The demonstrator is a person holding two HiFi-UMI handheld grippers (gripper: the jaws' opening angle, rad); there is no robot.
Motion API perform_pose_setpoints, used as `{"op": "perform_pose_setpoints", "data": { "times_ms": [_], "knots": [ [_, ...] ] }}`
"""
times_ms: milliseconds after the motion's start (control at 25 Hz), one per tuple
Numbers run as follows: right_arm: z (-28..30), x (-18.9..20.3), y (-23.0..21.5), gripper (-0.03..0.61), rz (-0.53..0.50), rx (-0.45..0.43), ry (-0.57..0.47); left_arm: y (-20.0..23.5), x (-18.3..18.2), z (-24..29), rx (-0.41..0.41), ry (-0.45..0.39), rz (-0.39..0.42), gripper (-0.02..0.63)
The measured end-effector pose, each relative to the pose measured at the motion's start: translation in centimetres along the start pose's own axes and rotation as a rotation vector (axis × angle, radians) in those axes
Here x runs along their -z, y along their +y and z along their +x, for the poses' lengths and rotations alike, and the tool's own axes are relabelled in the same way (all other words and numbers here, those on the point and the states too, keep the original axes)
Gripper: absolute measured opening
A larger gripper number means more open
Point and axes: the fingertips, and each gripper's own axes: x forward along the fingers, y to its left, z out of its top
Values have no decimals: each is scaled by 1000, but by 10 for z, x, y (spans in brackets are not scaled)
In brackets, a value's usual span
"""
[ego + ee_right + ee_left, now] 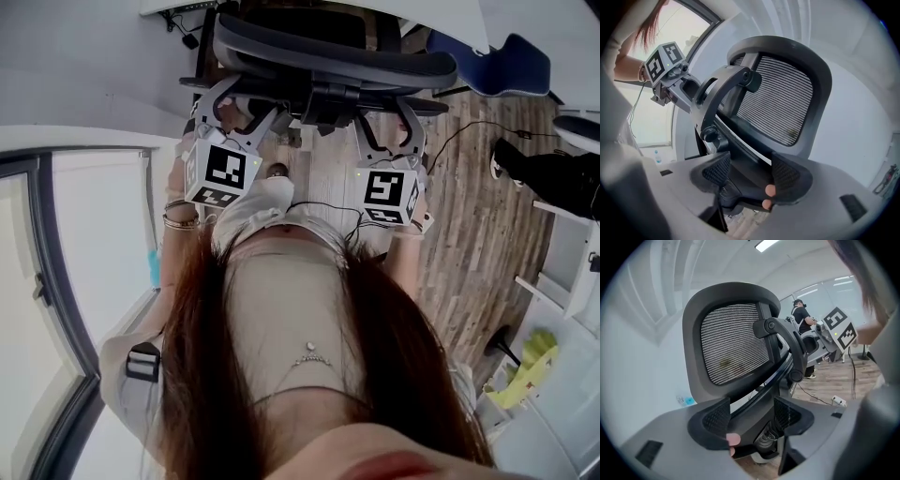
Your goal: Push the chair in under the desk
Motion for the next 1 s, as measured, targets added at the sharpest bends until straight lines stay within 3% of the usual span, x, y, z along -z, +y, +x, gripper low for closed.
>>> {"op": "perform_pose_setpoints", "data": {
  "times_ms": [1000],
  "knots": [
    [49, -27, -1, 275, 28, 21, 23, 56, 6, 27, 5, -38, -8, 287]
  ]
}}
